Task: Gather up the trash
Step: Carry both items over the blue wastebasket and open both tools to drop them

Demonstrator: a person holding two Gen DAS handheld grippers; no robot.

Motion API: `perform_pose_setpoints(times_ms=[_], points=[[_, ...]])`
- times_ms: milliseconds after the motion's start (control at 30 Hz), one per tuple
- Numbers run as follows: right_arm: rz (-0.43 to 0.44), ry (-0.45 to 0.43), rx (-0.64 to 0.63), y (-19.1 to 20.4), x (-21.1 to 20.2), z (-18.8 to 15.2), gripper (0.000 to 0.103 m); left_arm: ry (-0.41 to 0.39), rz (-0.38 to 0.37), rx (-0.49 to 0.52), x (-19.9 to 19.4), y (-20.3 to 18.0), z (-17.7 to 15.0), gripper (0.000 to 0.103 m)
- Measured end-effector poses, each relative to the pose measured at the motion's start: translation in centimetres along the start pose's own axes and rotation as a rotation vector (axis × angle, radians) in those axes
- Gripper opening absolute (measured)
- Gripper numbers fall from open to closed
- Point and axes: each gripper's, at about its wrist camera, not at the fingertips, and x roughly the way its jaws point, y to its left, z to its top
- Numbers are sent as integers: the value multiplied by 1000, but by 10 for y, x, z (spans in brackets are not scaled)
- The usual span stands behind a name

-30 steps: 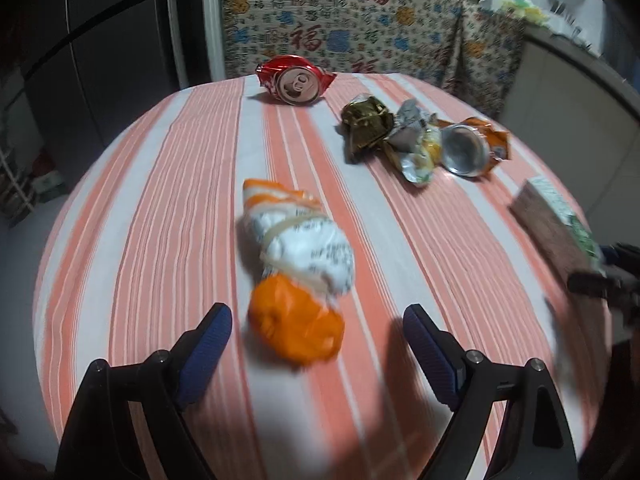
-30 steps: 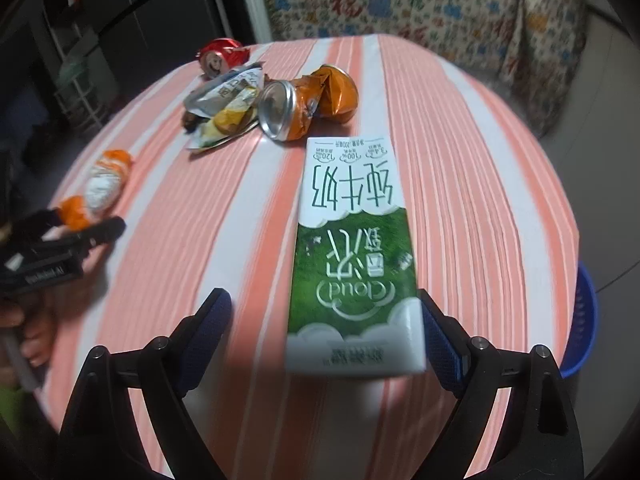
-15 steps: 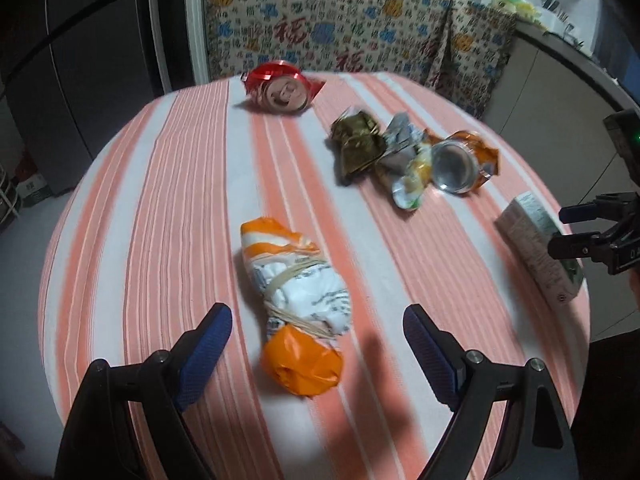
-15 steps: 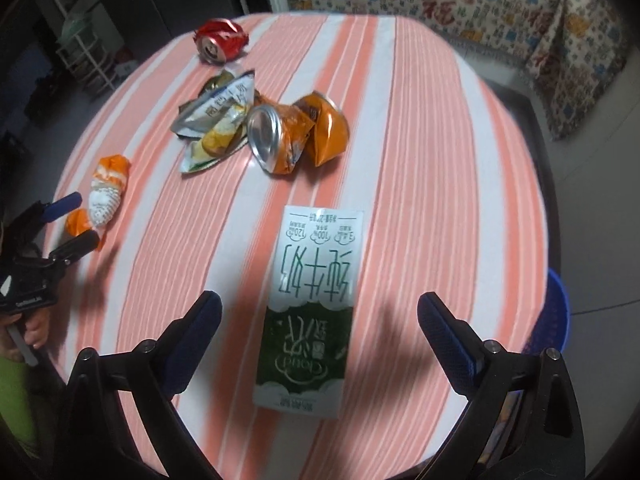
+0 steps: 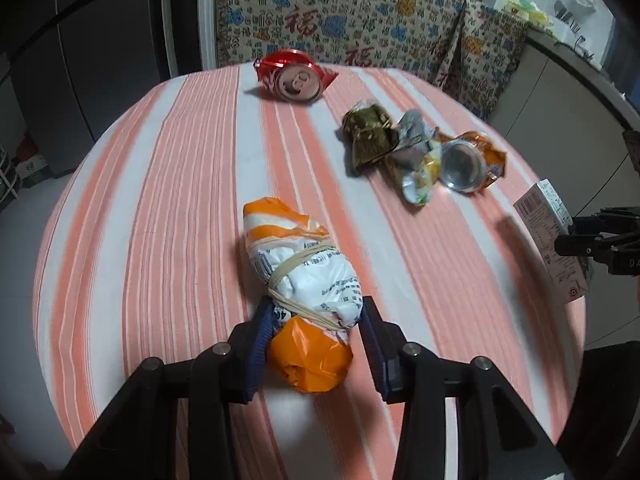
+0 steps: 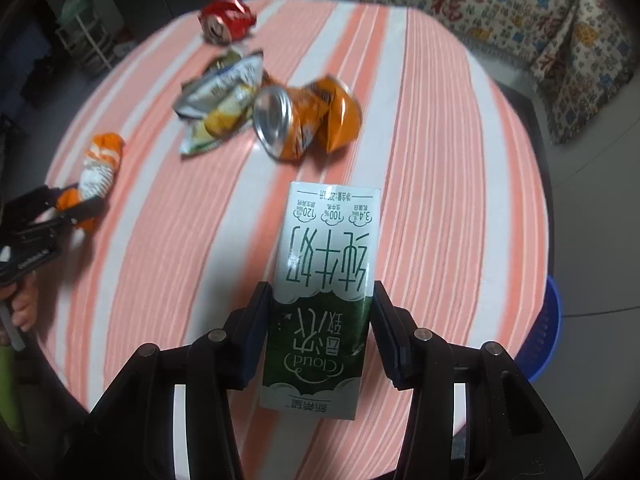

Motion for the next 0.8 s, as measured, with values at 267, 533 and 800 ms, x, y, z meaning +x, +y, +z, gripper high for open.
perform_pose_setpoints(times_ms=[267,533,800], points=[[82,-94,31,-11,-25,-17,50,-57,-96,53,-22,-52,-1,42],[98,-164,121,-58,-50,-37,50,-43,-179,202,-19,-150,14,42],[-32,-229,293,-170,-100,-79,50,-44,-347,356,-13,-280,42,42]])
